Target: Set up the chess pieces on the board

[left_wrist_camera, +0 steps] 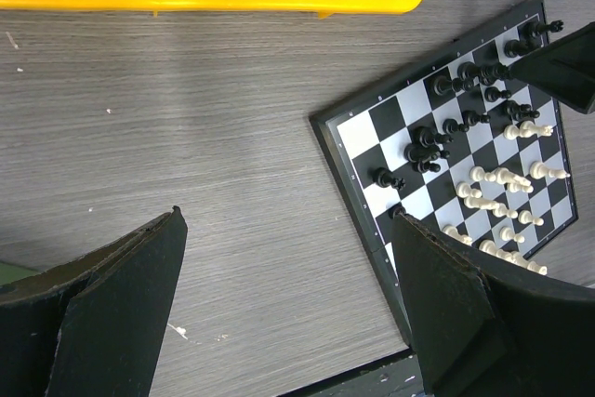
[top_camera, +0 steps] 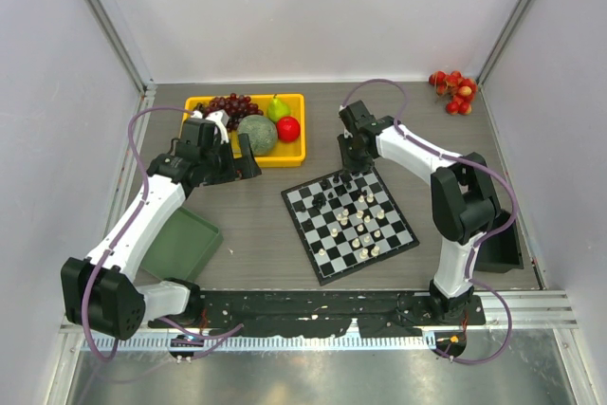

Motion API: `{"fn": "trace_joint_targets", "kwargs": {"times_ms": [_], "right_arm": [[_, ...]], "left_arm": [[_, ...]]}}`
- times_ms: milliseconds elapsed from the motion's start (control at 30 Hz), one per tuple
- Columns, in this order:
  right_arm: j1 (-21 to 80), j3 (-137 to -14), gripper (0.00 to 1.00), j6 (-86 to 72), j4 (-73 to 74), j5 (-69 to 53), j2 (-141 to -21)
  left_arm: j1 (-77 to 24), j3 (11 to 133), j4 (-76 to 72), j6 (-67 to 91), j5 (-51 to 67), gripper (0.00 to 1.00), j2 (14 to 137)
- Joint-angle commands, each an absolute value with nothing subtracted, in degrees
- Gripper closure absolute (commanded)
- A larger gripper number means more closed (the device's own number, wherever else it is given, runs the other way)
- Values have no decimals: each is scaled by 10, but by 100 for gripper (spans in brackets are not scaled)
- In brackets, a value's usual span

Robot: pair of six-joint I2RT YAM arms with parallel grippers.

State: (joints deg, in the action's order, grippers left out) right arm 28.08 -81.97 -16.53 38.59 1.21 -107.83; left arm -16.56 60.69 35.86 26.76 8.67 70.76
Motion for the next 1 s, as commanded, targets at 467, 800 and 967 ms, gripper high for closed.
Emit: {"fn": "trace_joint_targets", "kwargs": {"times_ms": [467,800,967], "right_arm": [[283,-834,67,-159,374,-14,-1071],[284,-831,67,-163,374,-4,-1074],[283,-829,69,-163,376,-4,-1081]], "left_arm": [[-168,613,336,268,97,1,707],[-168,613,337,269,97,1,705],[-168,612,338,268,96,0,704]]}}
